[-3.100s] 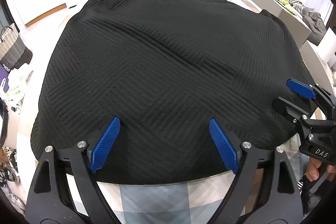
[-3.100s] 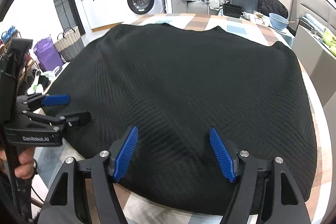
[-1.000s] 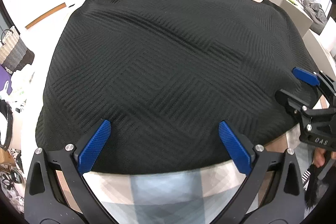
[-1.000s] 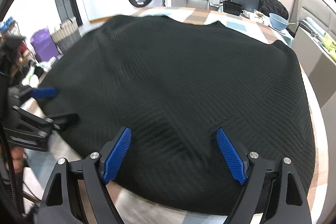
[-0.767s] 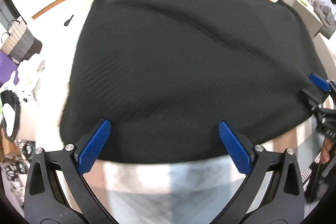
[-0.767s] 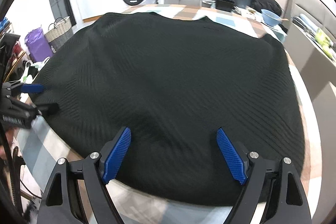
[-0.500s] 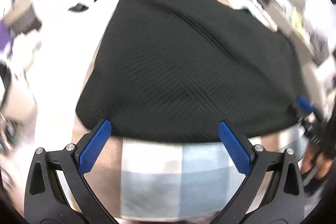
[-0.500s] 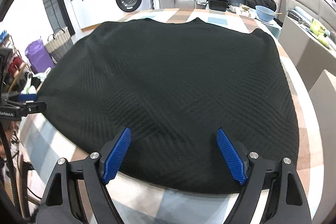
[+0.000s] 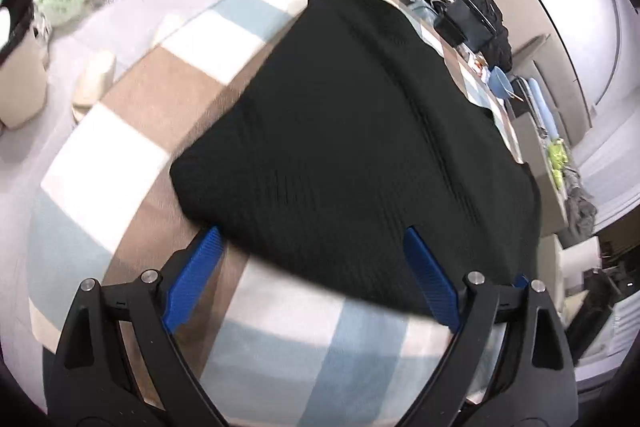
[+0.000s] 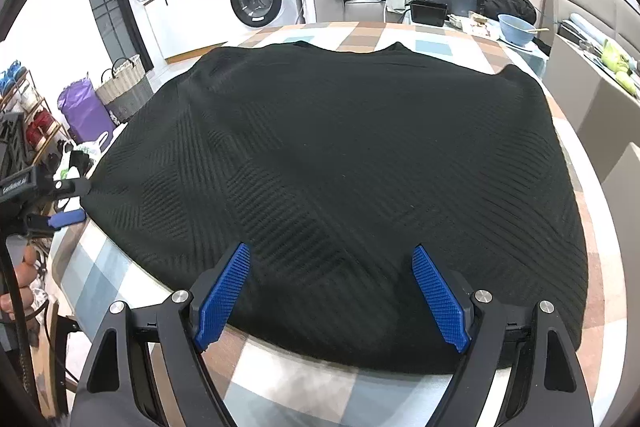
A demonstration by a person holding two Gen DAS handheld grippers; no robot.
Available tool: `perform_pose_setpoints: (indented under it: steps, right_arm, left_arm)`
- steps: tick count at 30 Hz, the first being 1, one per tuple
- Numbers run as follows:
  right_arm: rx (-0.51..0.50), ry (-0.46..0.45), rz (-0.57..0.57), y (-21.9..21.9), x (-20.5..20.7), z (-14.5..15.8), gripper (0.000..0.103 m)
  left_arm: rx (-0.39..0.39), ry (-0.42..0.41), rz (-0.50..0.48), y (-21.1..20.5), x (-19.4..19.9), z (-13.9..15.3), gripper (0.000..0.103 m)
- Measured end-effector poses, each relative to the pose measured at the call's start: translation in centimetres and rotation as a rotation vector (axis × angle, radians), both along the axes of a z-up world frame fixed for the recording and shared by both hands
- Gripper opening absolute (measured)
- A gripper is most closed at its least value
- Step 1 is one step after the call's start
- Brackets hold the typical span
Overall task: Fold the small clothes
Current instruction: 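Grasp the sweater's side edge with the left tool and fold it inward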
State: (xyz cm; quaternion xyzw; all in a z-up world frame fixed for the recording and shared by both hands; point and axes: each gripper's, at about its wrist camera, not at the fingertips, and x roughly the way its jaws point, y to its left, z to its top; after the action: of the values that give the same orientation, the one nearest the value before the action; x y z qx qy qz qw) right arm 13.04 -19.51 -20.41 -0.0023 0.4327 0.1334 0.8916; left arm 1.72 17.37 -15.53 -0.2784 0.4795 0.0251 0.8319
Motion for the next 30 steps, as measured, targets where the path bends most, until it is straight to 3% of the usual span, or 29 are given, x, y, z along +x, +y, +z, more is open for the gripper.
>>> perform_pose_setpoints:
  steps: [1, 4, 7, 8, 9, 11, 17, 23, 26, 30]
  right_arm:
    - [-0.006, -0.001, 0.008, 0.2, 0.1, -0.1, 0.085]
    - [-0.014, 0.005, 0.022, 0.8, 0.4, -0.3, 0.085]
    - [-0.026, -0.002, 0.032, 1.4, 0.7, -0.2, 0.085]
    - [-0.024, -0.004, 0.032, 1.5, 0.8, -0.1, 0.085]
    - [-0.021, -0.001, 0.032, 1.5, 1.0, -0.1, 0.085]
    - [-0.021, 0.006, 0.030, 1.6, 1.3, -0.3, 0.085]
    - [-0.033, 0.009, 0.011, 1.6, 1.7, -0.4, 0.085]
    - [-0.025, 0.006, -0.019, 0.5, 1.2, -0.2, 0.085]
    - [0.004, 0.015, -0.026, 0.1, 1.0, 0.0, 0.085]
    - [0.010, -0.016, -0.016, -0.1, 0.3, 1.0, 0.085]
  left_arm:
    - [0.023, -0.010, 0.021, -0.2, 0.4, 0.0, 0.089]
    - [0.117, -0.012, 0.078, -0.2, 1.3, -0.3, 0.072]
    - [0.135, -0.018, 0.114, 0.0, 2.1, -0.4, 0.039]
    - [0.123, -0.022, 0.120, 0.1, 2.2, -0.5, 0.023]
    - [0.094, -0.030, 0.121, 0.2, 2.6, -0.8, 0.015]
    - [0.078, -0.049, 0.140, 0.3, 2.6, -0.9, 0.012]
    - [0.157, -0.122, 0.103, -0.3, 1.6, 0.6, 0.011]
    - [0.321, -0.139, 0.075, -0.6, 0.4, 2.5, 0.010]
    - [0.385, -0.203, 0.048, -1.9, 0.0, 4.5, 0.010]
    - [0.493, -0.358, -0.061, -6.6, 0.6, 8.5, 0.009]
